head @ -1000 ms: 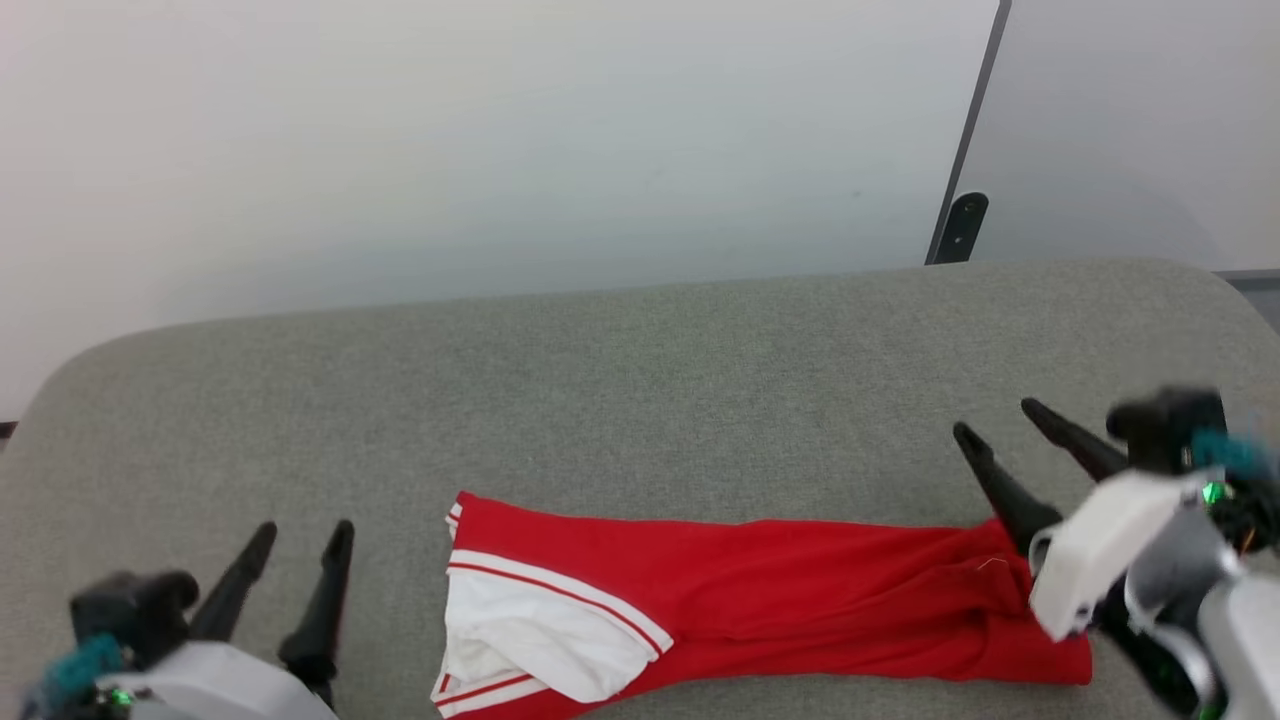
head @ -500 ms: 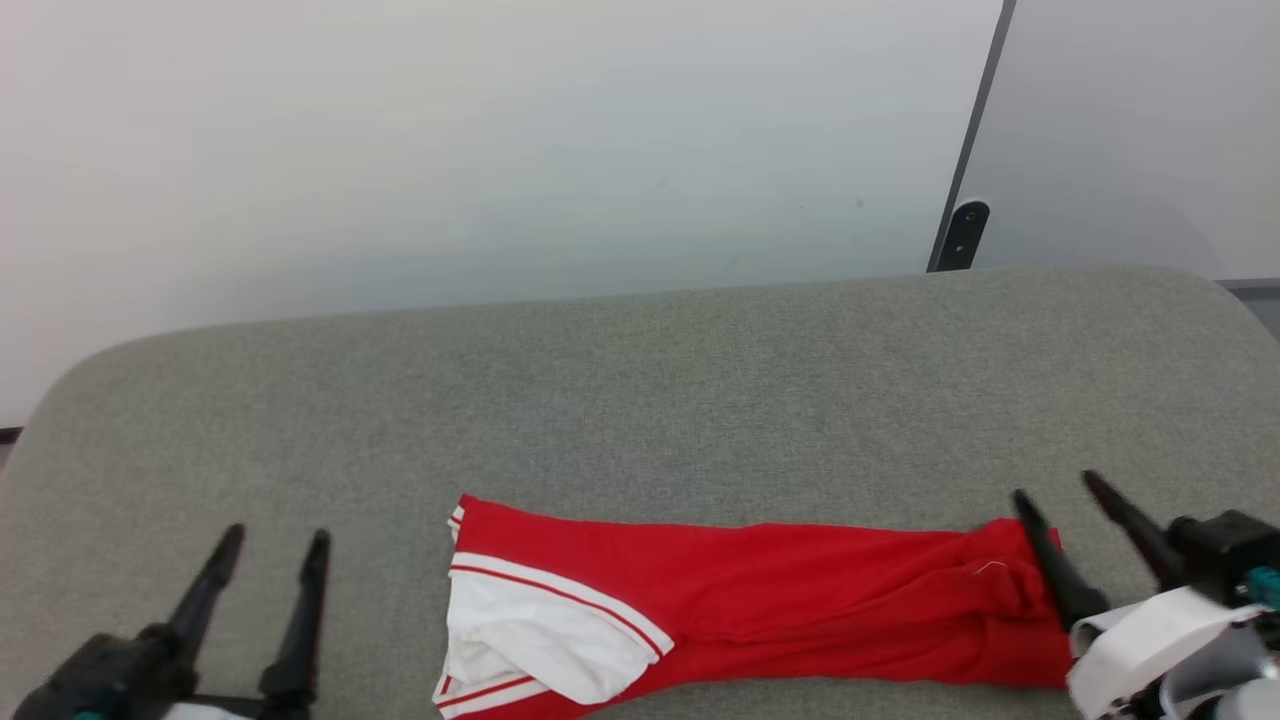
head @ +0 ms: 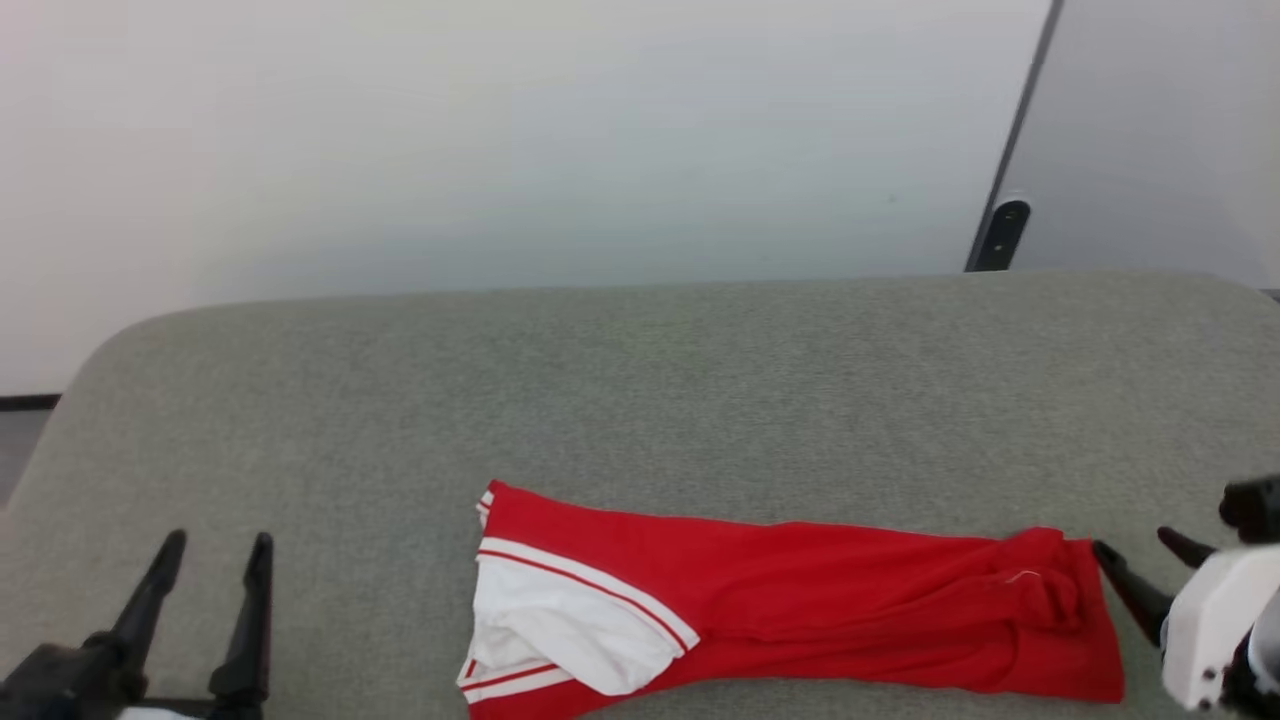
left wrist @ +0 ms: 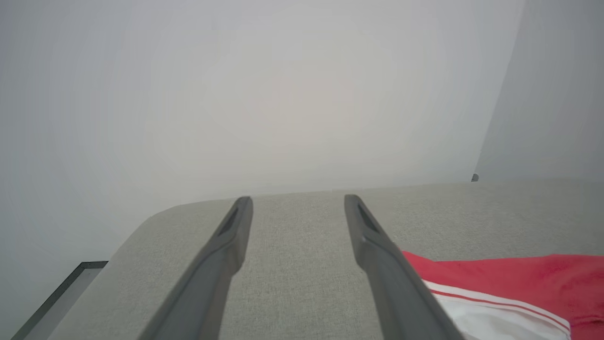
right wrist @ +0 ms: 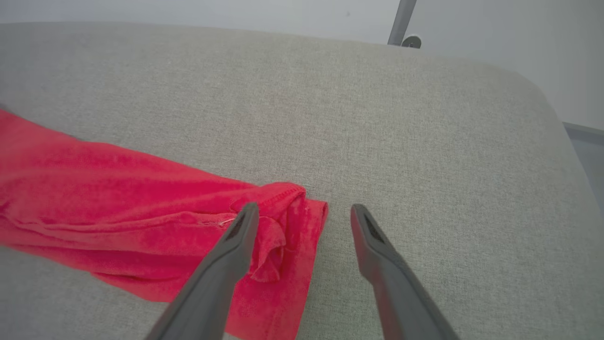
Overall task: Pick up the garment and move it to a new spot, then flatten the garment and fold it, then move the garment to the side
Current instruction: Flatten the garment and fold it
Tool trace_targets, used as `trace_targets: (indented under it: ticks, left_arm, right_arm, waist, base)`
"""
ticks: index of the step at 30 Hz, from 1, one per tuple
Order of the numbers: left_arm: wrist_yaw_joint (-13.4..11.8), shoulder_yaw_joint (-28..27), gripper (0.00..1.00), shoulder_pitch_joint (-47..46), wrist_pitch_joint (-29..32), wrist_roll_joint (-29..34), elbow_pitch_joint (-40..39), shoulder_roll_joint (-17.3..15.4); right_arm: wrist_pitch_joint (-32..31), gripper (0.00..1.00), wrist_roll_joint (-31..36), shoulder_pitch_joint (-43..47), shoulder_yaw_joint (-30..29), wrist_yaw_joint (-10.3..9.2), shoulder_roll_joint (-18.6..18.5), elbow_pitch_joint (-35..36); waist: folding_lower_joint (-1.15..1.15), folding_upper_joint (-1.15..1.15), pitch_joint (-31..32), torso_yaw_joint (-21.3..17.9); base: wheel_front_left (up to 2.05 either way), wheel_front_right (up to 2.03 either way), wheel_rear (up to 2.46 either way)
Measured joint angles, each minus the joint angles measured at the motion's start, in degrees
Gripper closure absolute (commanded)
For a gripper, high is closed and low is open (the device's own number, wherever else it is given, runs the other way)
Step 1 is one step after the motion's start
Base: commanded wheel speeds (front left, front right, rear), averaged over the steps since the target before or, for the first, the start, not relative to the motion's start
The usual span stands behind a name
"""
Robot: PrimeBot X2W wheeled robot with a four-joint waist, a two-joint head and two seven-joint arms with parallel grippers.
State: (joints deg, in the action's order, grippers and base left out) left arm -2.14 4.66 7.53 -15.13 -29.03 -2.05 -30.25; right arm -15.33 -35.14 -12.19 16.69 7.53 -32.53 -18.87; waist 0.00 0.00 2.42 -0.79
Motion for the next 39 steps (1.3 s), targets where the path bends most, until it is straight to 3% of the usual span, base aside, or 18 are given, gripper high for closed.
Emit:
trace_targets:
  ticks: [8,13,21,27,28,30,39]
  left_arm:
    - [2.9,2.3,0.00,-3.7,0.0,2.1,3.0,1.9]
    - [4.7,3.9,0.00,-7.1,0.0,3.0,5.1,3.1]
    - [6.0,4.5,0.00,-12.2,0.0,3.8,8.3,5.9]
    - [6.7,3.2,0.00,-13.5,0.0,3.0,9.4,7.9]
    - [6.8,3.0,0.00,-13.5,0.0,2.9,9.4,8.0]
    - [7.1,2.3,0.00,-13.6,0.0,2.8,9.5,8.5]
    - [7.9,0.9,0.00,-13.6,0.0,1.1,10.6,9.9]
  right_arm:
    - [-22.2,0.00,-7.3,-6.3,3.2,0.00,-3.0,-3.7]
    - [-31.5,0.00,-7.2,-9.7,2.8,0.00,-2.8,-7.4]
    - [-37.8,0.00,-6.4,-12.0,-0.6,0.00,2.4,-14.0]
    - [-41.3,0.00,-6.6,-13.3,-3.0,-0.05,3.0,-14.7]
    - [-41.8,0.25,-6.1,-13.3,-3.0,-0.05,2.8,-14.5]
    - [-42.2,1.00,-5.8,-13.4,-3.4,-0.04,2.6,-14.0]
    - [-40.7,1.00,-2.2,-14.0,-6.2,0.12,3.3,-13.6]
  waist:
    - [0.00,0.00,-1.1,3.3]
    - [0.00,0.00,-2.7,5.6]
    - [0.00,0.00,-6.3,9.2]
    - [0.00,0.00,-8.7,10.9]
    - [0.00,0.00,-9.1,11.1]
    - [0.00,0.00,-9.6,11.3]
    - [0.00,0.00,-10.2,11.3]
  base:
    - [0.00,0.00,0.00]
    - [0.00,0.00,0.00]
    - [0.00,0.00,0.00]
    - [0.00,0.00,0.00]
    - [0.00,0.00,0.00]
    - [0.00,0.00,0.00]
    - [0.00,0.00,0.00]
